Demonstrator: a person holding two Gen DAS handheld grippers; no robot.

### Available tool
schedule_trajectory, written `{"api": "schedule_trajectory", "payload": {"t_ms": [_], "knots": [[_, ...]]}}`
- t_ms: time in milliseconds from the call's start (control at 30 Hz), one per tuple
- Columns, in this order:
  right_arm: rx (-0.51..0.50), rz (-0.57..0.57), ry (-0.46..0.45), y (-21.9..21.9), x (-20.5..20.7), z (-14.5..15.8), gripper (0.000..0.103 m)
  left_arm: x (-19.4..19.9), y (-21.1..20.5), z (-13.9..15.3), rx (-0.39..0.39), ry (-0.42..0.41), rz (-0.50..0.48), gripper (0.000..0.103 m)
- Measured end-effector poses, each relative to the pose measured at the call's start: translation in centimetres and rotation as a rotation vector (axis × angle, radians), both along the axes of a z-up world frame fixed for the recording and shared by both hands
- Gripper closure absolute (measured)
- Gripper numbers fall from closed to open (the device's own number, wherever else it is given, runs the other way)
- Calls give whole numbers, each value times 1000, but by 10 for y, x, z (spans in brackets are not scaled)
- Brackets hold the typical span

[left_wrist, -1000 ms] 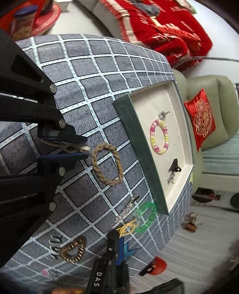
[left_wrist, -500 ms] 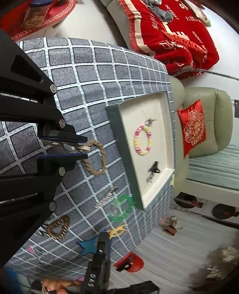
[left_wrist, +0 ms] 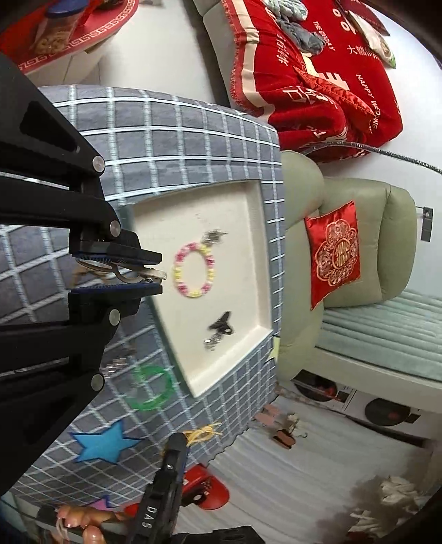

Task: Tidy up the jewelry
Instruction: 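Lower the yellow cord bracelet into the tray and open the right tool while the left tool carries the tassel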

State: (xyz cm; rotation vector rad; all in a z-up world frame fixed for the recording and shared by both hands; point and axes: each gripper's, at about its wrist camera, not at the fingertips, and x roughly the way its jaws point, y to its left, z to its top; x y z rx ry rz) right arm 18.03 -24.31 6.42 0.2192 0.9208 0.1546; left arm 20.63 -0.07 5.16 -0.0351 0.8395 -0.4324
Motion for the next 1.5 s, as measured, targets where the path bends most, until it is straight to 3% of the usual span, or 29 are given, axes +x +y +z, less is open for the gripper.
{"api": "schedule_trajectory", "payload": {"t_ms": [300, 800, 1333, 1367, 1400, 1467, 1500], "knots": [[17, 45, 61, 13, 61, -21, 85, 48, -14, -11, 34, 38, 7, 77], [10, 49, 207, 24, 124, -92, 85, 102, -39, -70, 146, 186, -15, 77], [-126, -2, 152, 18, 132, -93, 83, 103, -62, -78, 249, 54, 52, 77], [-125, -2, 152, 18, 132, -92, 76, 103, -62, -78, 251, 52, 54, 77], [-119, -3, 151, 18, 131, -92, 59, 103, -62, -77, 250, 53, 56, 77], [-105, -8, 137, 17, 129, -89, 42, 103, -60, -76, 242, 56, 63, 77], [-99, -10, 130, 16, 127, -87, 42, 103, -59, -76, 238, 57, 65, 77]]}}
